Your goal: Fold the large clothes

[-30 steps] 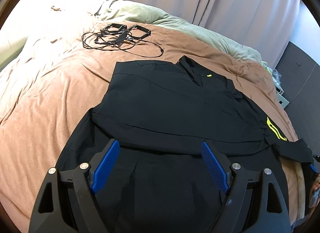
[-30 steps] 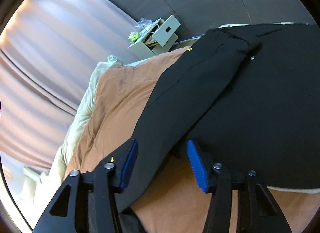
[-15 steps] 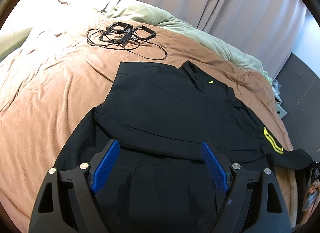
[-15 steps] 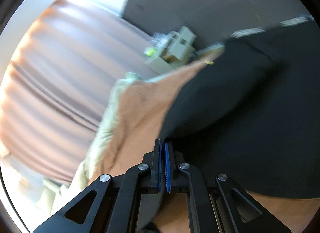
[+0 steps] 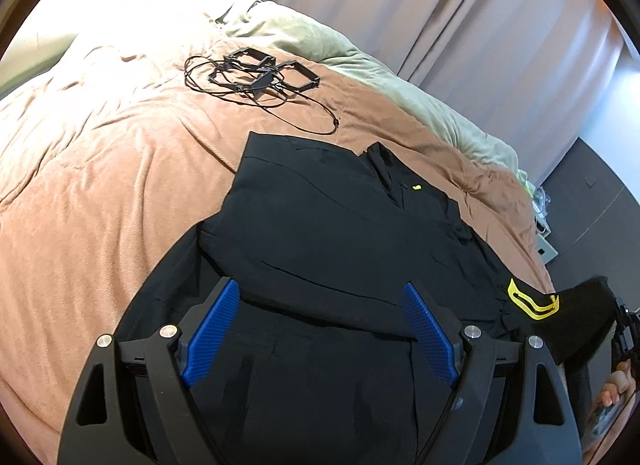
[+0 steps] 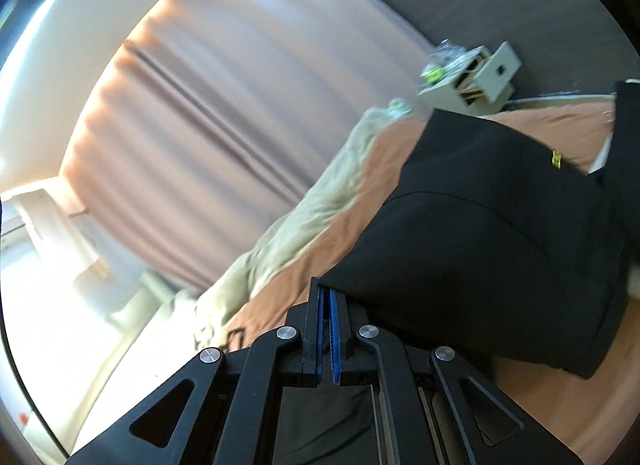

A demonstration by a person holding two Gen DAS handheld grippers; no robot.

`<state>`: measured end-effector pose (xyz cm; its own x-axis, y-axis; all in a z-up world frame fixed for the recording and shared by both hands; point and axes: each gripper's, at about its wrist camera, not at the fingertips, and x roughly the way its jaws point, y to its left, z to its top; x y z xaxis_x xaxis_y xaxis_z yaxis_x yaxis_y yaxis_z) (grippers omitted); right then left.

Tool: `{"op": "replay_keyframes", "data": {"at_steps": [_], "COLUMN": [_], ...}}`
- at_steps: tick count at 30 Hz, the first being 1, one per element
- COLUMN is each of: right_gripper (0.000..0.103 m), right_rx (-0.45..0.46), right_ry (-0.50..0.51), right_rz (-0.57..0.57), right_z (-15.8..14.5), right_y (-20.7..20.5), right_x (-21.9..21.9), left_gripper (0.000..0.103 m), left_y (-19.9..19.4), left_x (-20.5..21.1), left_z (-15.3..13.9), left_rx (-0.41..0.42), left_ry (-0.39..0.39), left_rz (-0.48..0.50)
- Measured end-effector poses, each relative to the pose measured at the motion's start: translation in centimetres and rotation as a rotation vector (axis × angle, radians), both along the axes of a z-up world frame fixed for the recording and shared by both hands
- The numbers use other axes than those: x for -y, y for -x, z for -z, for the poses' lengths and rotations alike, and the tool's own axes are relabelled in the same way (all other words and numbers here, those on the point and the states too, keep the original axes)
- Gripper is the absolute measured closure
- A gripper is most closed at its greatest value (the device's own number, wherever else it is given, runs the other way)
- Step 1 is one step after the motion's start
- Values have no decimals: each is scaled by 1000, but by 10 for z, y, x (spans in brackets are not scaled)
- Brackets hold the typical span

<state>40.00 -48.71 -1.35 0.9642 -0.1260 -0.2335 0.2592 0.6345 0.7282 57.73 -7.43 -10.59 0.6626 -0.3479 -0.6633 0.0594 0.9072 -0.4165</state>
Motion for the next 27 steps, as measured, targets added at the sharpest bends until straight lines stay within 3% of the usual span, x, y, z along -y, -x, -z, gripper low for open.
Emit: {"op": "replay_keyframes", "data": {"at_steps": [13, 18, 21, 23, 24, 25, 27], "right_gripper": [99, 99, 98, 93, 79, 72, 49], "right_rx": [-4, -46, -138, -292, -351, -390, -394], "right_ry": [58, 79, 125, 142, 135, 105, 26], "right_rz": [-240, -352, -417, -464, -484, -517, -565], "right_z": [-1, 17, 38, 63, 74, 87, 104], "right_y": [-83, -119, -146, -168, -174, -180, -179], "right_x": [-103, -158, -195, -220, -224, -225, -229], "left_gripper": [18, 18, 18, 18, 18, 18, 18], "left_y": [-1, -3, -5, -5, -5, -4, -3], "left_x": [-22, -40, -50, -54, -55, -56, -54], "left_z": [0, 2, 4, 4, 3, 2, 1], "left_rx": [-5, -9, -14, -9, -3, 0, 10], "left_ry": [85, 96, 98, 102, 102, 97, 93], "left_rz": [-5, -36, -57, -67, -75, -83, -83]}}
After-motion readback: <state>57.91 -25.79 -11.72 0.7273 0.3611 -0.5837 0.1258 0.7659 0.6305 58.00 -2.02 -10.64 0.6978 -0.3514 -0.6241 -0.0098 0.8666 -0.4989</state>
